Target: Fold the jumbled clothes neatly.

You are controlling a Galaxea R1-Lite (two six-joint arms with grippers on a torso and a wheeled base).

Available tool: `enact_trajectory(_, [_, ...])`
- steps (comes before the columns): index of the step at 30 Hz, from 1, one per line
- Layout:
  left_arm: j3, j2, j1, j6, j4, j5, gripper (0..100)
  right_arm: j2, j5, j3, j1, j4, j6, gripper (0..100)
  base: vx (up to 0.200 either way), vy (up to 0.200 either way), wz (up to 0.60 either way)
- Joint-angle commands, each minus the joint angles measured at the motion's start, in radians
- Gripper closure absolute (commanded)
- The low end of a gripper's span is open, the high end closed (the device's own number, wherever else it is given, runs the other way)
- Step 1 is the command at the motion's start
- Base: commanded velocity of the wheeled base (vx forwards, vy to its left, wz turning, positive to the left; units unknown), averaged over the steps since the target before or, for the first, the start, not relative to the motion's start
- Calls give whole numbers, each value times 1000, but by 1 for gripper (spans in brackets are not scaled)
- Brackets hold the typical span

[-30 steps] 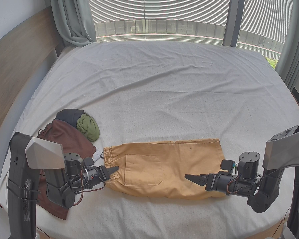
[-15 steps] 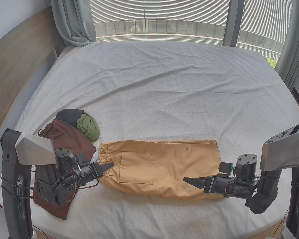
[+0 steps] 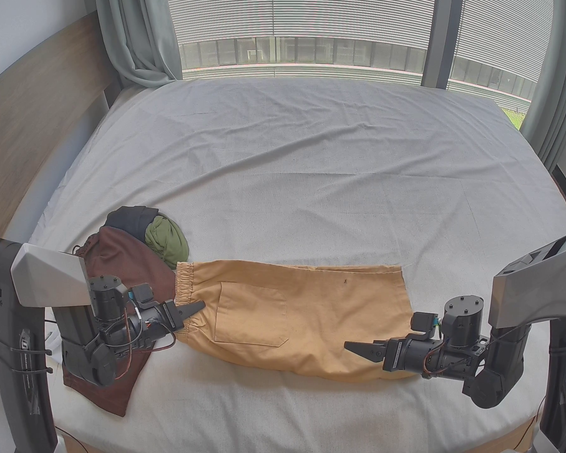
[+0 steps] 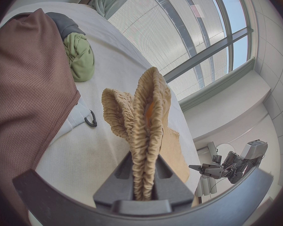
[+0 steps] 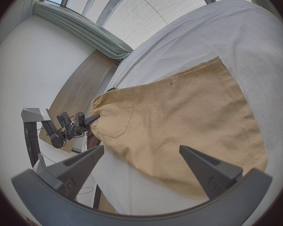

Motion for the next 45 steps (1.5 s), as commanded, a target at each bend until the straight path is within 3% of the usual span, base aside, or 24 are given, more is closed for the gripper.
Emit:
enact_trajectory(1, [3,-23,21,-2,0,-4,100,1,0,2,5,0,0,0,0,0,0])
enact_trajectory(11, [43,-71,97,0,0,-128,100,-3,0,0,6,0,0,0,0,0,0])
enact_trajectory(30, [56,-107,169,-2,0,-181,100,-9,-1,2,17,-2,-4,0,0,0,0])
enact_trajectory(45, [90,-147,131,0,0,-179,100,-37,-4,0,28,0,-4,0,0,0,0])
